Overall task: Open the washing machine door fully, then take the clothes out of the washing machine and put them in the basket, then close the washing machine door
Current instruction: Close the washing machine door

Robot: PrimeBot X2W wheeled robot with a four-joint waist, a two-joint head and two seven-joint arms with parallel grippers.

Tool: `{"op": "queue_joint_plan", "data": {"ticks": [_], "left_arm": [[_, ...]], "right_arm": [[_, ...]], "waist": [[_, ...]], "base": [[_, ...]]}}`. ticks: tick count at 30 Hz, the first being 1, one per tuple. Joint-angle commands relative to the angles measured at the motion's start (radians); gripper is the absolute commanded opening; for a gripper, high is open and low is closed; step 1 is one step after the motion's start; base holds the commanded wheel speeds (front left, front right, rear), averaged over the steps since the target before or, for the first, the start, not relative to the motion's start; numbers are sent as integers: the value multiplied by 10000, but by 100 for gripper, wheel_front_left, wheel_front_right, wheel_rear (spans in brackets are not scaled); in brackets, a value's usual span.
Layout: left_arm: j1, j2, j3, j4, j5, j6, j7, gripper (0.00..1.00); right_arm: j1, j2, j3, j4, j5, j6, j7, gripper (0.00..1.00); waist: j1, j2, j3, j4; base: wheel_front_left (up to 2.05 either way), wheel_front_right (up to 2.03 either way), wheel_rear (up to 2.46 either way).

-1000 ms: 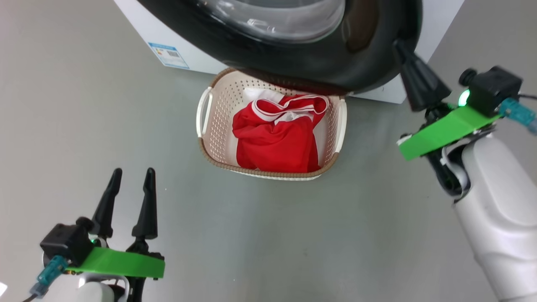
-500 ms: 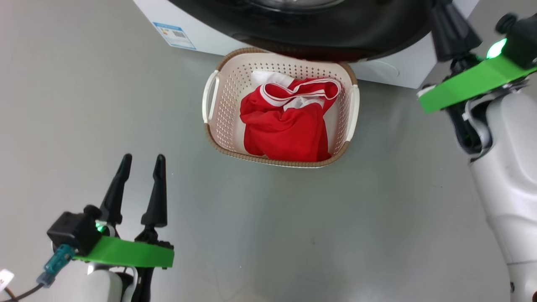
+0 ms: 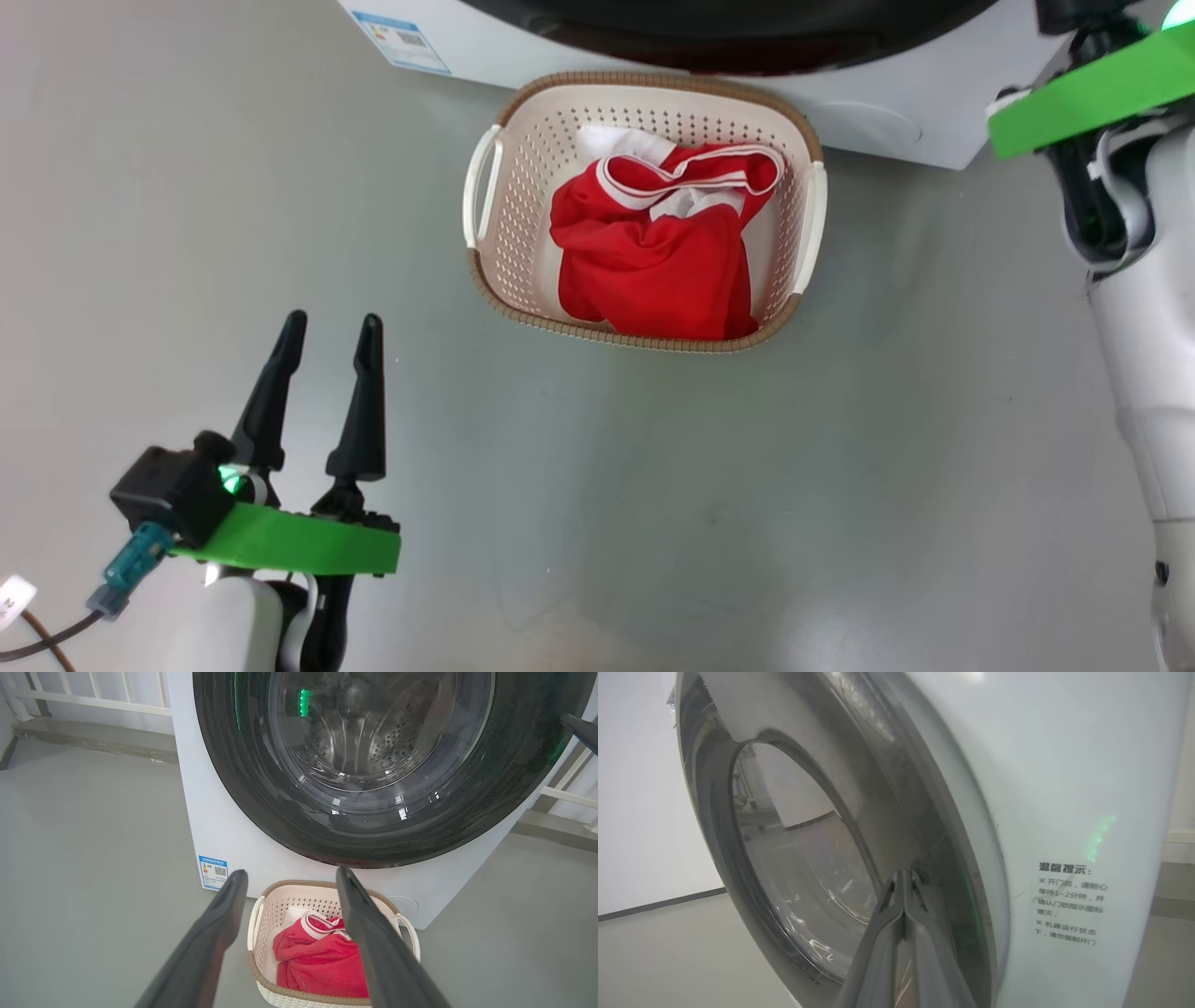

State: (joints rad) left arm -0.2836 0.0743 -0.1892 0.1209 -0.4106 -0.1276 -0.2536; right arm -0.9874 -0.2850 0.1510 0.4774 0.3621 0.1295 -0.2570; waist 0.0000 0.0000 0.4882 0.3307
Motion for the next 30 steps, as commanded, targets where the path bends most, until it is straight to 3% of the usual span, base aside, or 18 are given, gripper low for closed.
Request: {"op": "queue_joint_plan", "data": {"ticks": [1,14,22,23,29,30], "left_arm": [[-169,220,299,-279,-71,-31,-82,100],[-398,203,206,-369,-106,-31,-82,100],[-425,233,244,-230,-88,-31,-82,100],[-417,248,242,-197,-84,-31,-82,100],[-432,391,313,17,-84,-31,-82,100],[-428,415,332,39,-82,-31,-82,100]], "right_arm": [[-235,166,-12,-189,-100,12,-48,0],[-983,271,-392,-24,-428,12,-48,0],[-557,286,221,-2,-423,12,-48,0],[-446,284,313,8,-406,12,-48,3],[326,329,566,-26,-227,12,-48,49],[468,323,607,-25,-211,12,-48,71]], "waist": [[0,0,92,35],[0,0,415,104],[0,0,233,-34],[0,0,193,-58],[0,0,-109,-288],[0,0,-168,-331]], "base": [[0,0,0],[0,0,0],[0,0,0],[0,0,0],[0,0,0],[0,0,0]]}}
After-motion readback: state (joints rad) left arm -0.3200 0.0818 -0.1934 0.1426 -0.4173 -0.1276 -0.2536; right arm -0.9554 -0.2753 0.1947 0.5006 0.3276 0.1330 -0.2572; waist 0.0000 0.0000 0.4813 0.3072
